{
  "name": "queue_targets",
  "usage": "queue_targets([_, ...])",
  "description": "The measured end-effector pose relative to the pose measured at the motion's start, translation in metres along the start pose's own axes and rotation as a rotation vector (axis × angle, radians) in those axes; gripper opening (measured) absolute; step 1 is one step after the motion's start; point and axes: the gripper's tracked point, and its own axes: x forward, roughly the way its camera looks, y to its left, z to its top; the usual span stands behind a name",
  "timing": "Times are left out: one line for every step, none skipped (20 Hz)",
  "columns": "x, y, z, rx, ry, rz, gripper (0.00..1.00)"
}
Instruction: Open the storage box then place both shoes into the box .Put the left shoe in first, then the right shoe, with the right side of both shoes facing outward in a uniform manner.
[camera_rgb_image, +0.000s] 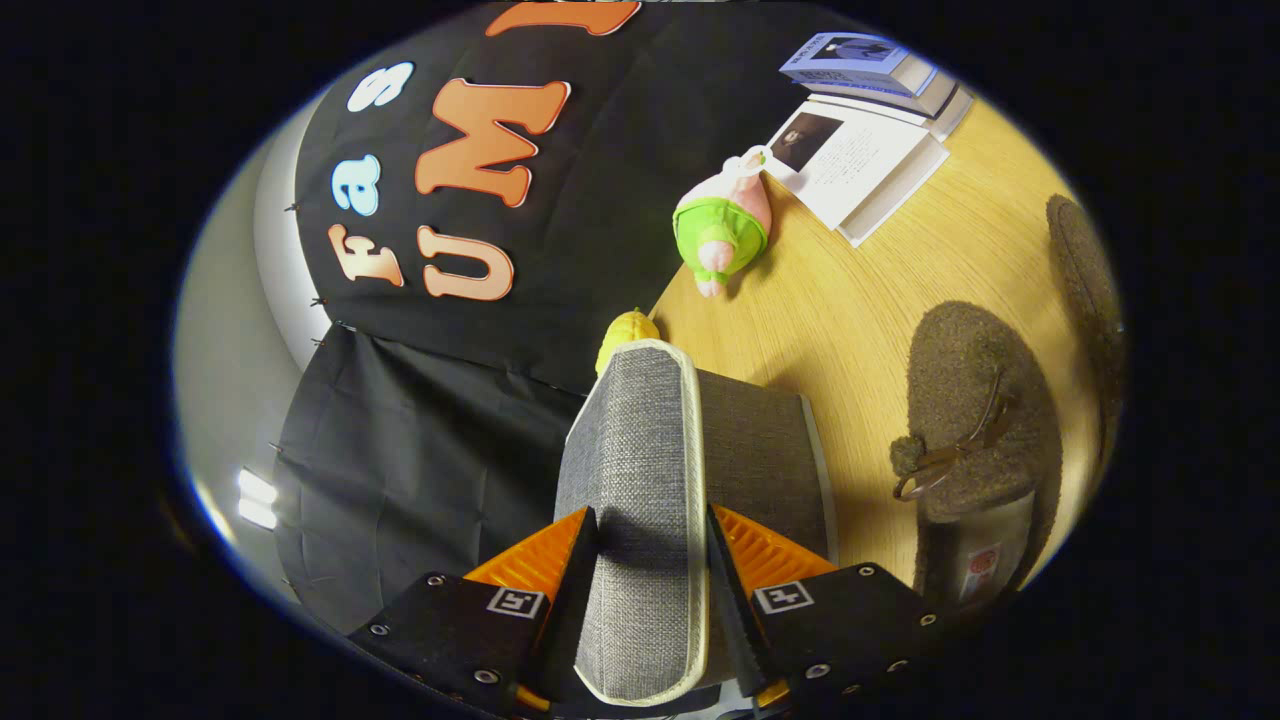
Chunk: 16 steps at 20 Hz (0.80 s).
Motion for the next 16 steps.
queue_targets([-0.003,0.0,0.003,-0.009,-0.011,-0.01,0.54])
queue_targets([-0.004,0.001,0.008,0.001,-0.018,-0.011,0.47])
queue_targets([-0.011,0.005,0.01,0.023,-0.023,-0.005,0.24])
queue_targets([-0.014,0.012,0.013,0.036,-0.033,0.007,0.16])
queue_targets([-0.018,0.019,0.016,0.036,-0.045,0.009,0.06])
queue_targets([-0.019,0.023,0.015,0.018,-0.046,0.0,0.02])
queue_targets([-0.02,0.027,0.011,-0.006,-0.04,-0.016,0.01])
queue_targets([-0.021,0.032,0.008,-0.031,-0.032,-0.031,0.01])
queue_targets([-0.023,0.038,0.007,-0.052,-0.03,-0.039,0.01])
queue_targets([-0.024,0.044,0.008,-0.07,-0.034,-0.044,0.01])
queue_targets([-0.026,0.052,0.008,-0.084,-0.041,-0.045,0.01])
queue_targets([-0.028,0.061,0.011,-0.093,-0.052,-0.04,0.01])
queue_targets([-0.03,0.07,0.012,-0.096,-0.063,-0.031,0.01])
queue_targets([-0.031,0.08,0.016,-0.097,-0.08,-0.019,0.01])
queue_targets([-0.034,0.091,0.018,-0.098,-0.097,-0.007,0.01])
queue_targets([-0.036,0.1,0.022,-0.1,-0.113,0.002,0.01])
